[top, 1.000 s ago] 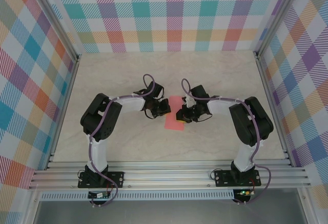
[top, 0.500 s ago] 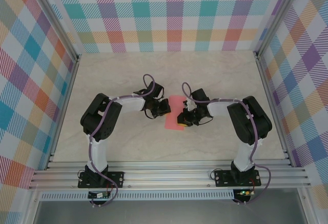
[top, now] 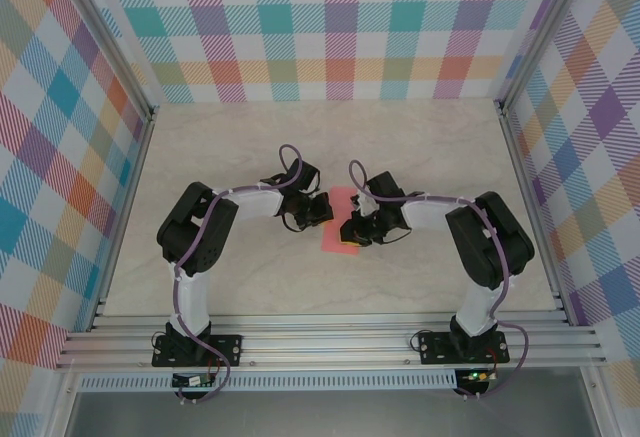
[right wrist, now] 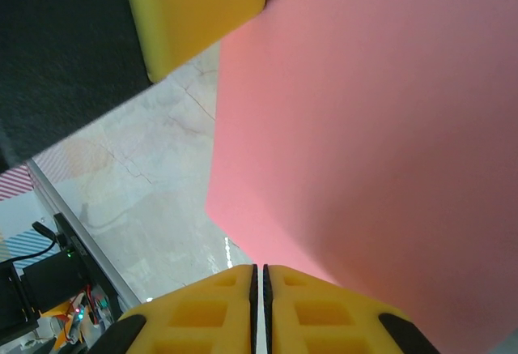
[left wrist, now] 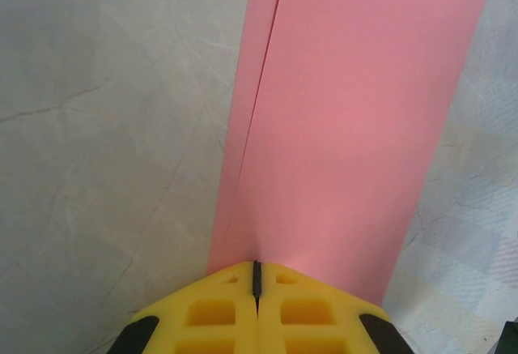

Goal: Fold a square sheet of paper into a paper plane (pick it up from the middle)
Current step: Fold the square sheet of paper in half at the center of the table.

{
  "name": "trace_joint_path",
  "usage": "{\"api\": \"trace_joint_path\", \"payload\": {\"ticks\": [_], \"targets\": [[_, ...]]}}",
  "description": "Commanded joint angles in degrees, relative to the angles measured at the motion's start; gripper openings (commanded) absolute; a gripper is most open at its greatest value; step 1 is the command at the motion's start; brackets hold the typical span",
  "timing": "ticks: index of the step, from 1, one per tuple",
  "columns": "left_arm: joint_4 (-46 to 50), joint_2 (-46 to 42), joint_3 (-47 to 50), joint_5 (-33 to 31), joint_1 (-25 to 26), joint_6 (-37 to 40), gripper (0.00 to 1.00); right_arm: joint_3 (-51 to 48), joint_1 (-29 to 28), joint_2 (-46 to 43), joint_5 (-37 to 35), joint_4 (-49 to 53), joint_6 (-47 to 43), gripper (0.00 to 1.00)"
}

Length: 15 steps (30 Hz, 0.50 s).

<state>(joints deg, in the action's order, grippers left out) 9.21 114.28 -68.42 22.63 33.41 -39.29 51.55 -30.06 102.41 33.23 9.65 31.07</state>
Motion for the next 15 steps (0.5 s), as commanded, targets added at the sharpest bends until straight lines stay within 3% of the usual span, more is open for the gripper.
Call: {"api": "trace_joint_path", "payload": {"ticks": [1,8,15], "targets": [[8.4,3.9,3.0,-2.2,1.0,1.3,0.00,-2.1,-0.5,0.9,-0.9,-1.0,0.6,0.13],[8.3,4.0,3.0,-2.1,1.0,1.2,0.00,-2.4,-0.6,2.1,-1.9,0.1,0.1,0.13],[8.2,3.9,3.1,-2.1,1.0,1.2,0.00,-1.5,-0.7,-3.1,-1.4,1.2,0.3,0.13]]}}
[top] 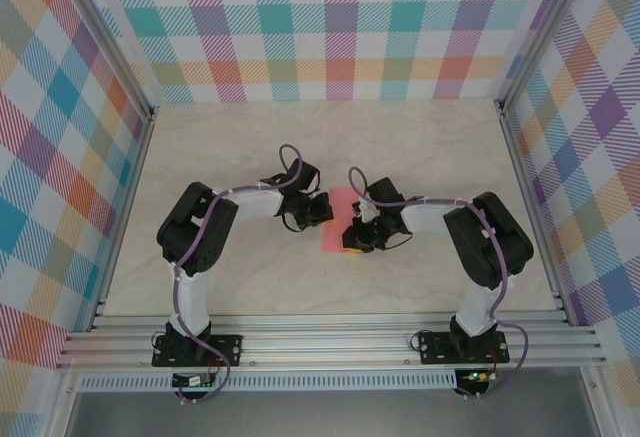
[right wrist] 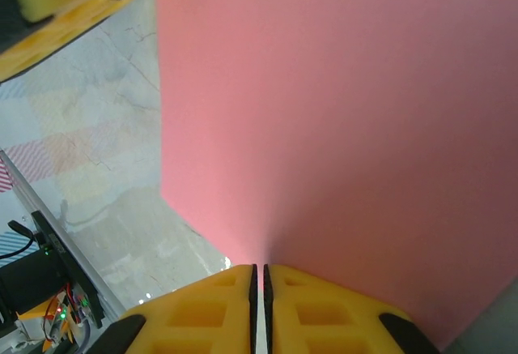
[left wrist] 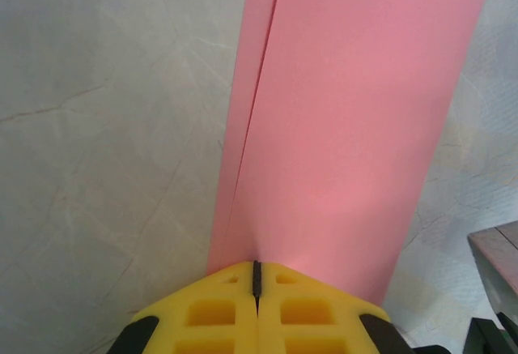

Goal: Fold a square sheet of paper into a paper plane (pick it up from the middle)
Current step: Fold the square sheet of paper in half at the center of the table.

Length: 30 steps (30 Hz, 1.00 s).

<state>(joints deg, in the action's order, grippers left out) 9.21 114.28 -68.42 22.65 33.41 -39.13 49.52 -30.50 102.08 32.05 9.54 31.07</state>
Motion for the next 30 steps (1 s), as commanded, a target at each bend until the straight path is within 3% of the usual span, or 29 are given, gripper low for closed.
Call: {"api": "trace_joint_path", "payload": {"ticks": [1,20,30], "targets": [[8.1,4.0,3.2,-2.1,1.0,1.0,0.00,0.5,-0.3,-3.1,-0.1,1.4,0.3,0.13],[7.9,3.7,3.6,-2.1,1.0,1.1,0.00,-2.5,-1.1,2.6,-1.7,-0.9,1.0,0.13],[8.3,3.7,3.6,-2.0,1.0,1.1,0.00,1.7,-1.0,-7.5,-5.3,3.4,1.4,0.12]]}}
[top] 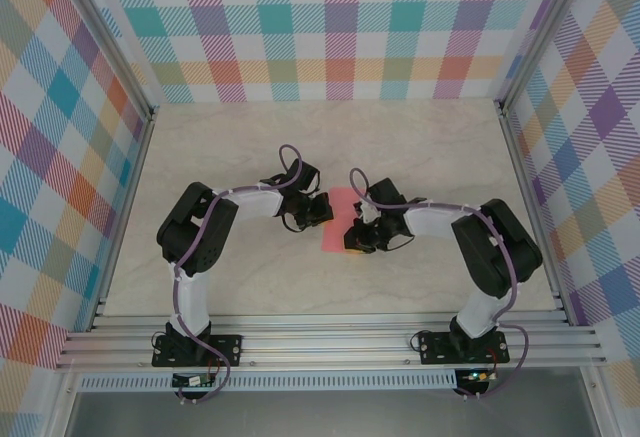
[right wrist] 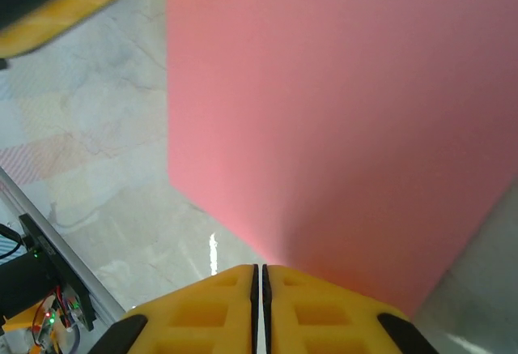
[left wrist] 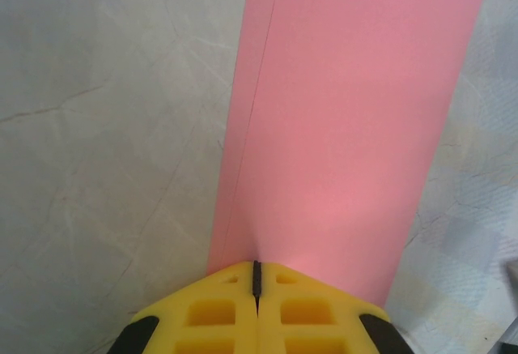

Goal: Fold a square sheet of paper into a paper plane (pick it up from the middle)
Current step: Fold the square sheet of paper in half at the center of the table.

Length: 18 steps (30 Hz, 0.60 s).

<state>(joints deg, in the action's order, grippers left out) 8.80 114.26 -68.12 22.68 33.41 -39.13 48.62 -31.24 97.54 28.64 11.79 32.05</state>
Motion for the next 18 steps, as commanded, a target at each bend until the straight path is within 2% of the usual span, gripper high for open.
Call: {"api": "trace_joint_path", "payload": {"ticks": [1,6,18], "targets": [[8.6,3.6,3.2,-2.1,1.0,1.1,0.00,3.1,-0.2,-2.9,-1.6,0.8,0.7,0.12],[8.5,3.6,3.2,-1.9,1.0,1.1,0.00,3.9,-0.2,0.2,-0.5,-0.7,1.5,0.12],[8.2,4.0,3.3,-1.7,1.1,1.1,0.00,-4.7,0.4,4.9,1.1,-9.1,3.6,0.10]]}}
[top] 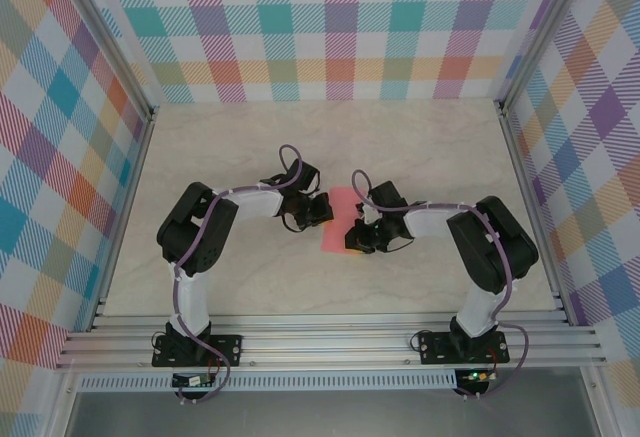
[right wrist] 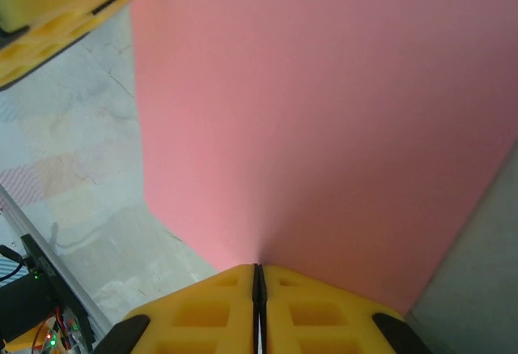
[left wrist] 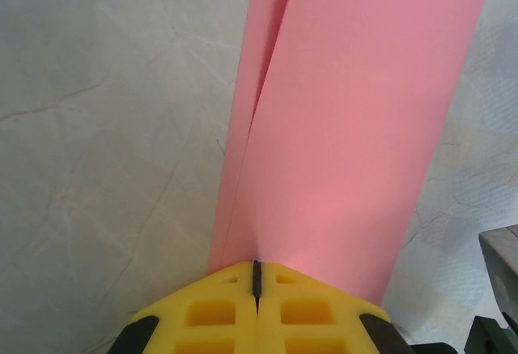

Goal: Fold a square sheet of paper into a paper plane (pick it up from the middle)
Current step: Fold the square sheet of paper in half at the center of the table.

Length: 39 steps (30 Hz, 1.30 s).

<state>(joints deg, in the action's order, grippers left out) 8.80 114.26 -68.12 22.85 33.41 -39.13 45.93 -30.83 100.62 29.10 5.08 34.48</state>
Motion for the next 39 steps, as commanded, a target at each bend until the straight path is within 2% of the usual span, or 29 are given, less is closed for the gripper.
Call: {"api": "trace_joint_path", "payload": {"ticks": [1,5,8,15,27,33,39], "targets": [[8.3,4.0,3.2,-1.8,1.0,1.1,0.00,-2.0,0.0,1.5,0.9,-2.4,1.5,0.10],[8.4,4.1,3.2,-1.8,1.0,1.4,0.00,1.1,1.3,-2.1,0.9,-0.5,1.0,0.10],[8.3,4.2,3.1,-1.9,1.0,1.4,0.00,4.8,5.2,-2.4,3.6,-1.4,0.8,0.10],[8.5,4.5,2.7,-1.7,1.0,1.3,0.00,15.8,10.6,7.7,6.6,0.0,-1.7,0.10],[8.6,4.4,2.9,-1.6,1.0,1.5,0.00,19.4,11.2,15.8,2.8,3.1,-3.2,0.11],[8.9,4.5,2.6,-1.5,1.0,1.8,0.00,22.6,12.3,13.3,4.4,4.5,-3.5,0.11],[9.0,4.2,2.5,-1.4,1.0,1.9,0.00,28.0,14.1,15.9,4.6,7.4,-4.8,0.11]]}}
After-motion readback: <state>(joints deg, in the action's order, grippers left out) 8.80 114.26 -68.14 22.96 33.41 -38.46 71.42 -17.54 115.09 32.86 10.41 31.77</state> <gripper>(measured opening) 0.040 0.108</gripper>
